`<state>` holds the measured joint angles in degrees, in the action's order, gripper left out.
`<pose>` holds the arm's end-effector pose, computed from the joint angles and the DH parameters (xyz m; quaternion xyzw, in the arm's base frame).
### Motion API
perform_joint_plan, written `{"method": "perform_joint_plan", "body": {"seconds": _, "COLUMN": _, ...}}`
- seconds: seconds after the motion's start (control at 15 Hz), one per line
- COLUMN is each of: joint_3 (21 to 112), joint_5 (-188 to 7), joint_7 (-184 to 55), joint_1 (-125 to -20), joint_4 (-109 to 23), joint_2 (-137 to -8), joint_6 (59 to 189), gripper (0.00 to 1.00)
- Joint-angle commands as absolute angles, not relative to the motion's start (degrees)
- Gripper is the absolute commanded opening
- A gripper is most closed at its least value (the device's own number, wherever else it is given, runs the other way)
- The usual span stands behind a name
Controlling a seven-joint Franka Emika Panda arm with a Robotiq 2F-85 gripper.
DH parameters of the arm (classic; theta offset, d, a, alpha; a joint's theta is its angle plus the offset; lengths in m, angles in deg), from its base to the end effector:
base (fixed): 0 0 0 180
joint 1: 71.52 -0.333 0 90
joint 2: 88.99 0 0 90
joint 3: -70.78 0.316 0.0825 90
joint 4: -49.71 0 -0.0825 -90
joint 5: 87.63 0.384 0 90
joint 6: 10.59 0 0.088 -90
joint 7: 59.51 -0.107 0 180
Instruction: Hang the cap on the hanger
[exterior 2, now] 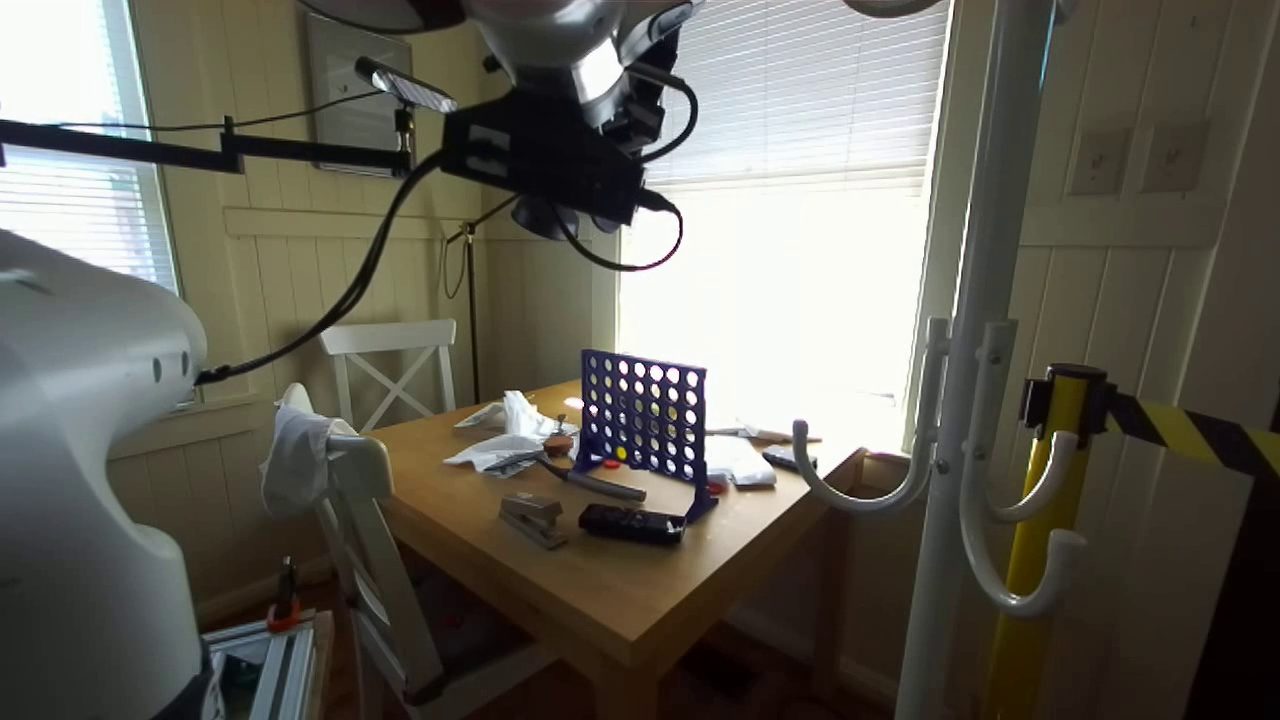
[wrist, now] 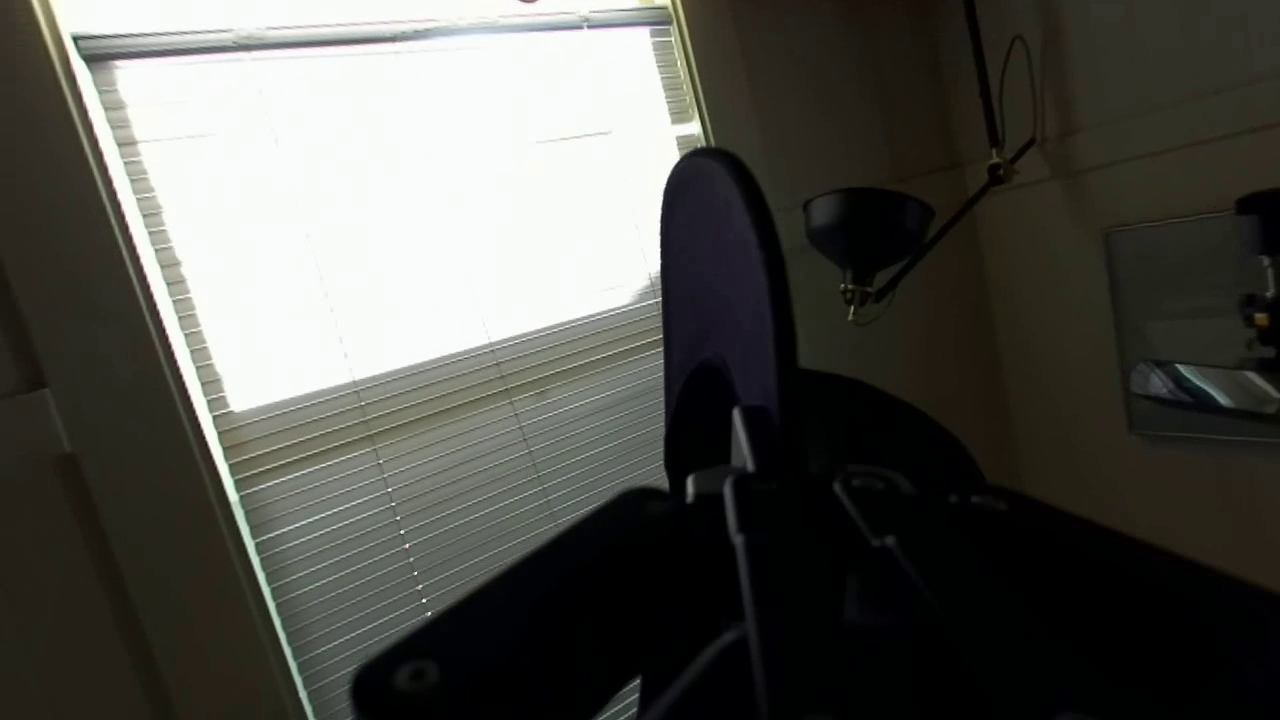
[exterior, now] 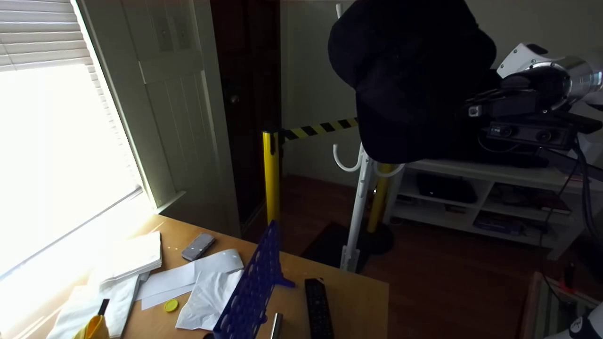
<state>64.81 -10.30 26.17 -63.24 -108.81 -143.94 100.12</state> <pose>0.2992 -0.0106 0.5335 -0.7140 -0.3039 -0.4991 0.3856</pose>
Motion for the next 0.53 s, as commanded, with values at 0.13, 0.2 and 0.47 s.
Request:
{"method": "perform_joint_plan", "body": {"seconds": 0.13, "joint_3": 63.59, "joint_5": -1.21, "joint_7": 30.92, "joint_1": -59.91, "joint_4": -107.85, "joint_2": -142.34, "joint_6": 106.35, "gripper": 0.01}}
{"method": "perform_joint_plan", "body": {"seconds": 0.2, "joint_3": 63.91, "joint_5": 0.37, "joint_7": 31.73, "joint_1": -59.24, "joint_4": -107.88, "joint_2": -142.14, "joint_6": 107.86, "gripper": 0.01}}
{"method": "perform_joint_plan", "body": {"seconds": 0.47, "joint_3": 64.76, "joint_5": 3.73, "joint_7": 34.88, "joint_1": -58.06, "joint_4": -107.95, "joint_2": -140.85, "joint_6": 109.92, "gripper": 0.01}}
